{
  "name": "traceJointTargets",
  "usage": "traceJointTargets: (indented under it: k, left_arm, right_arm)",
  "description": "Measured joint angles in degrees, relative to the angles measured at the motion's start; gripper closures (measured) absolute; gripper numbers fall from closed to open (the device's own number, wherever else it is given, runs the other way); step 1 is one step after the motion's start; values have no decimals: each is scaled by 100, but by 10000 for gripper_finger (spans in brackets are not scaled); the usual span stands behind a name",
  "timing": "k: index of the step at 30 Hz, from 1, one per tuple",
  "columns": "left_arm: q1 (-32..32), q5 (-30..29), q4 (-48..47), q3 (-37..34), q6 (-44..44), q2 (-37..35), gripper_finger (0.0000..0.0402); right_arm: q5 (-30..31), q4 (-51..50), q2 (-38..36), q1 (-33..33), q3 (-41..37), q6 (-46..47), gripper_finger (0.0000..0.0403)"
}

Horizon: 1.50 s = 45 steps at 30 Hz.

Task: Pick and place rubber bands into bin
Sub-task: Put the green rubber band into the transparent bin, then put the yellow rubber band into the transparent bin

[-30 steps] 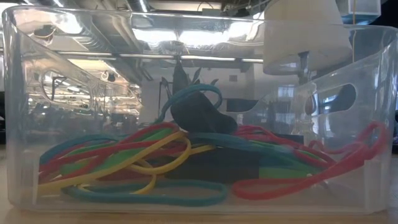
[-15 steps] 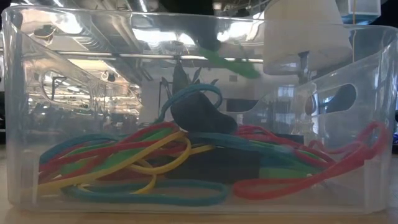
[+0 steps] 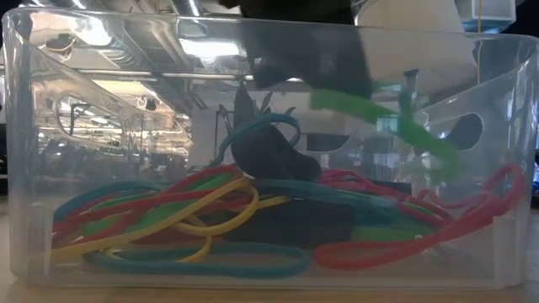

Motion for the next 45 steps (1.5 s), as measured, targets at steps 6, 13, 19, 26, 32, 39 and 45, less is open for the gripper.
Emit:
traceJointTargets:
  k: [6, 13, 19, 26, 32, 39, 45]
  left_arm:
    - [59, -120, 30, 7, -74, -9, 356]
    - [53, -128, 20, 4, -48, -36, 291]
    - [113, -142, -152, 300, 150, -124, 279]
    - [124, 37, -203, 402, 479, -564, 331]
    - [78, -167, -863, 404, 1061, -1028, 396]
    - [-73, -590, -715, -748, 1057, -1996, 400]
    - [-265, -1092, 594, -2839, 391, -3406, 400]
  right_arm:
    - [1, 1, 0, 0, 0, 0, 382]
    - [1, 42, 0, 0, 0, 0, 382]
    - [1, 62, 0, 0, 0, 0, 382]
    - [1, 69, 0, -17, 2, 0, 382]
    - [342, 14, 0, -24, 2, 364, 384]
    - [648, -539, -116, 131, 0, 1081, 399]
    - [-15, -702, -291, 48, -62, 1066, 401]
